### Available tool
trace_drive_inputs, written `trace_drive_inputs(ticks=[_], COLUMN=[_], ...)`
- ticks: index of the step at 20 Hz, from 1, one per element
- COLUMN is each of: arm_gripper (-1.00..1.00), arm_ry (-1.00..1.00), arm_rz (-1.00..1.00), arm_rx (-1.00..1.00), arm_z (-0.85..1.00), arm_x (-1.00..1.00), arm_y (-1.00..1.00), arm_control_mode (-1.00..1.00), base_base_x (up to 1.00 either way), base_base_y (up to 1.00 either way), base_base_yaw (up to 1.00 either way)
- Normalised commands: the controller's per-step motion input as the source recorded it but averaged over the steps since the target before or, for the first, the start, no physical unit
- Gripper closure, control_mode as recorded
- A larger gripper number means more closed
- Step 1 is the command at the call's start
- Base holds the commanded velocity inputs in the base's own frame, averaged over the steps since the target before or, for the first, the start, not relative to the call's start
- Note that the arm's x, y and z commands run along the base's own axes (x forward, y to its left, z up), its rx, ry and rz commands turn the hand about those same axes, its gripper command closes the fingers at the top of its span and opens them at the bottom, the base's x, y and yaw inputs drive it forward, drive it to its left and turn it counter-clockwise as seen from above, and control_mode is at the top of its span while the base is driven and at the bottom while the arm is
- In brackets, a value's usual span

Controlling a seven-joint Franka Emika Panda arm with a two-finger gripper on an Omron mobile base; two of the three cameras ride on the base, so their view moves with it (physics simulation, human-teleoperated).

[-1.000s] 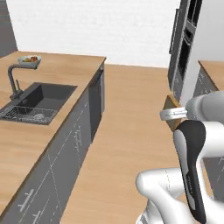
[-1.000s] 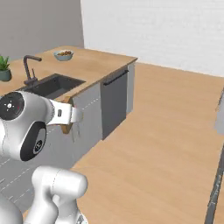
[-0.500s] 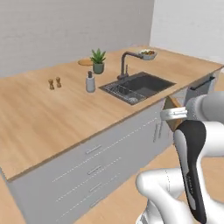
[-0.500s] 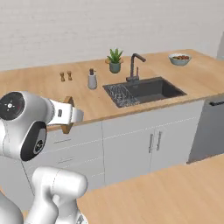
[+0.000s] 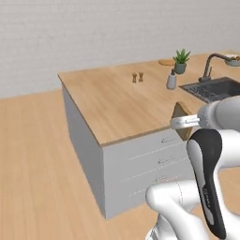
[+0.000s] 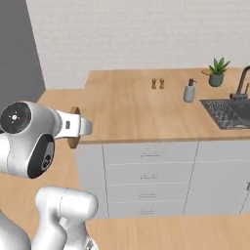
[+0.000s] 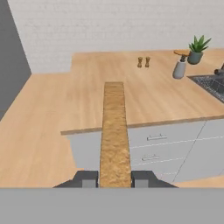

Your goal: Start the toaster. Once the lever pops up, take the bread to the plate on the dining counter.

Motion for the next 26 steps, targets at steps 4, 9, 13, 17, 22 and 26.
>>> trace_drive_inputs(ticks=[4, 9, 13, 17, 22, 26], arm_gripper=[1.0, 1.0, 1.0, 1.0, 1.0, 1.0], arm_ry=[0.0, 0.0, 0.0, 0.0, 0.0, 0.0], arm_rz=[0.0, 0.0, 0.0, 0.0, 0.0, 0.0], arm_rx=[0.0, 0.0, 0.0, 0.0, 0.0, 0.0], arm_z=[0.0, 0.0, 0.0, 0.0, 0.0, 0.0], arm_x=[0.0, 0.0, 0.0, 0.0, 0.0, 0.0], arm_y=[0.0, 0.0, 0.0, 0.0, 0.0, 0.0], arm_control_mode=[1.0, 1.0, 1.0, 1.0, 1.0, 1.0], base_base_x=[-0.01, 0.17, 0.72, 0.99, 1.0, 1.0], base_base_y=[1.0, 1.0, 1.0, 1.0, 1.0, 1.0], base_base_yaw=[0.01, 0.0, -0.06, -0.11, -0.21, -0.2])
